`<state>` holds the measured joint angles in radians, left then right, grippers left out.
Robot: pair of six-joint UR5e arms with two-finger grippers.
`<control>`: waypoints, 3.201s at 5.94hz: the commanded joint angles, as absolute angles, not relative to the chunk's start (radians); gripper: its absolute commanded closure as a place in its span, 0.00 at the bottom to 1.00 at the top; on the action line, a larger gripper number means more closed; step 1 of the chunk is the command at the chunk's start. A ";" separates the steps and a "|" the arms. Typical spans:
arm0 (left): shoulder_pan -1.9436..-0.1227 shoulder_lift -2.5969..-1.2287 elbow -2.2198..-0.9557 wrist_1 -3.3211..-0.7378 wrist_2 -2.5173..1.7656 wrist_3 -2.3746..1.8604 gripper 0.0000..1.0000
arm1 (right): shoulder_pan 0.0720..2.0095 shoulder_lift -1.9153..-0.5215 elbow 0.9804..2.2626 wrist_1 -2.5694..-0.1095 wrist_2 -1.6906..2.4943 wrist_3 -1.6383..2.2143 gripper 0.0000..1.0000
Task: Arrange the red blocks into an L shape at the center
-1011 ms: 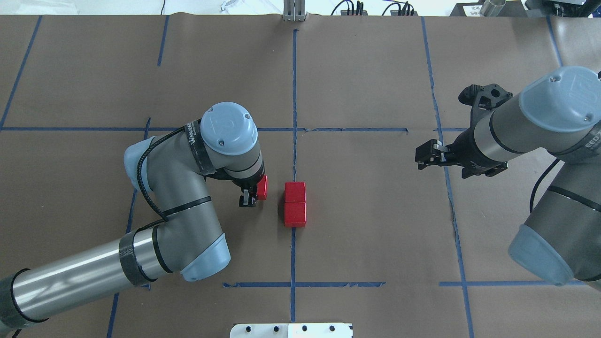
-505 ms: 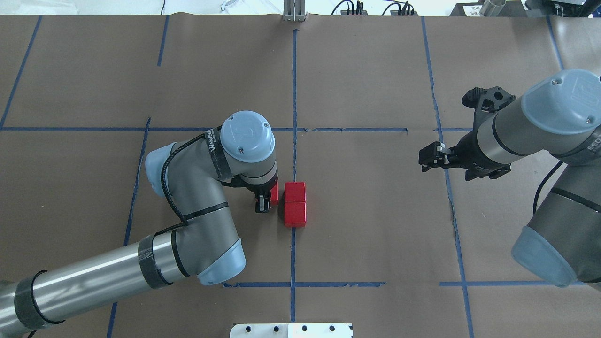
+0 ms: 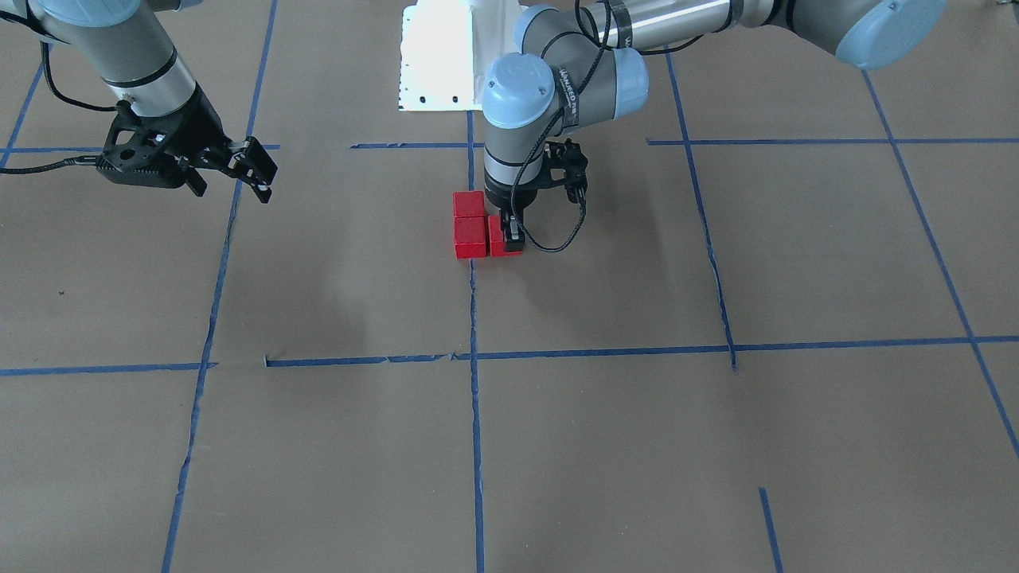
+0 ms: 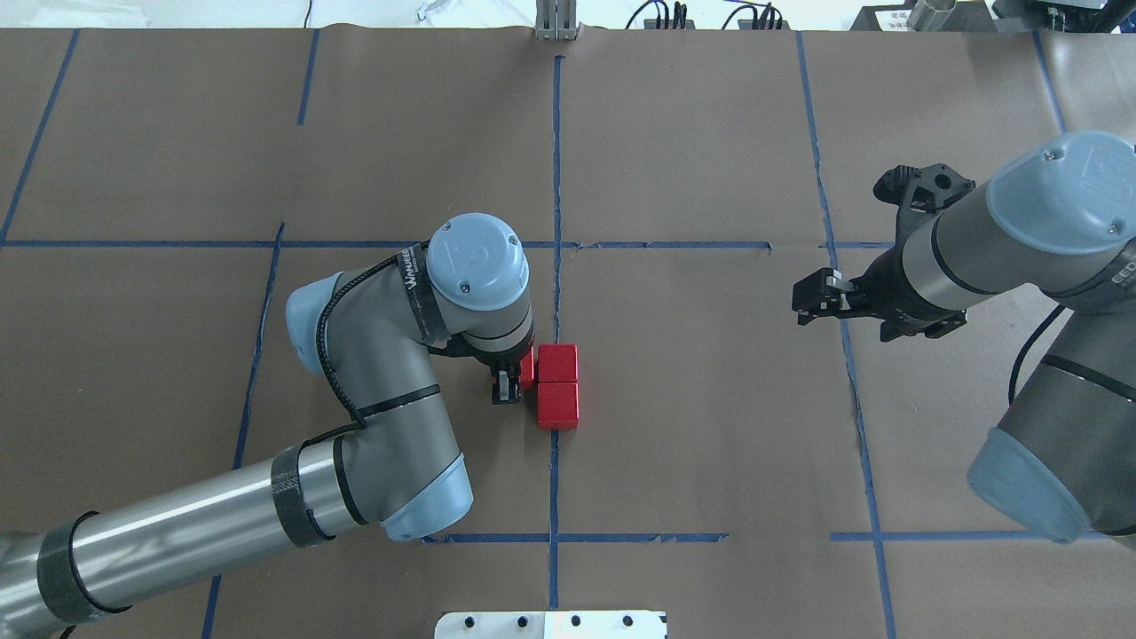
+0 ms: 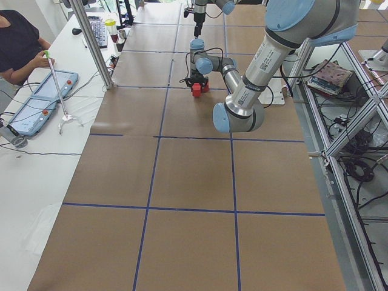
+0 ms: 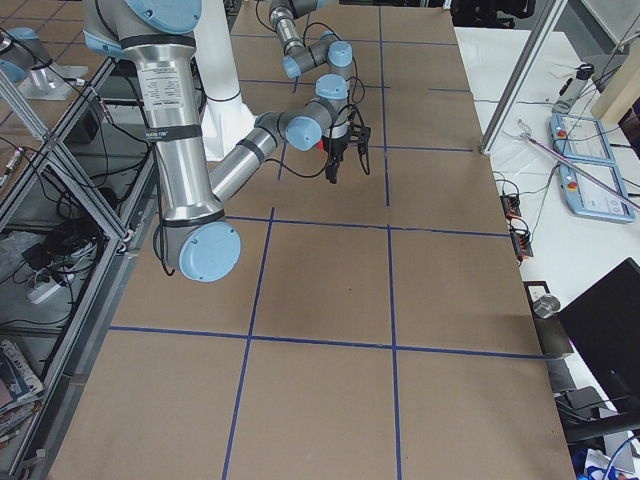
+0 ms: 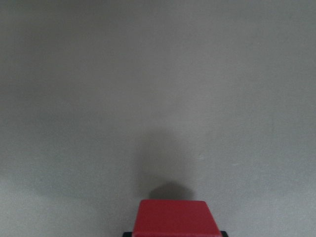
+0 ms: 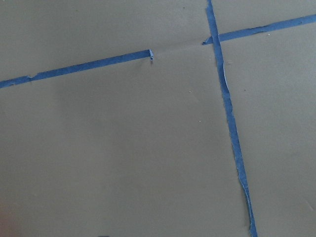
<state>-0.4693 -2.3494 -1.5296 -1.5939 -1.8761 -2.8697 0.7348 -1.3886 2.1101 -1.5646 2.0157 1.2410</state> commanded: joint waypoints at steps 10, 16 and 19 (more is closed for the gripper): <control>-0.466 -2.350 -1.540 -1.631 -1.876 -2.869 0.00 | 0.736 -1.388 2.117 -1.566 2.019 1.241 0.00; -0.719 -2.172 -1.844 -1.519 -2.075 -1.929 0.00 | 0.993 -1.486 2.071 -1.572 2.191 0.937 0.00; -0.906 -1.966 -1.871 -1.532 -2.151 -1.196 0.00 | 1.291 -1.530 1.904 -1.572 2.356 0.521 0.00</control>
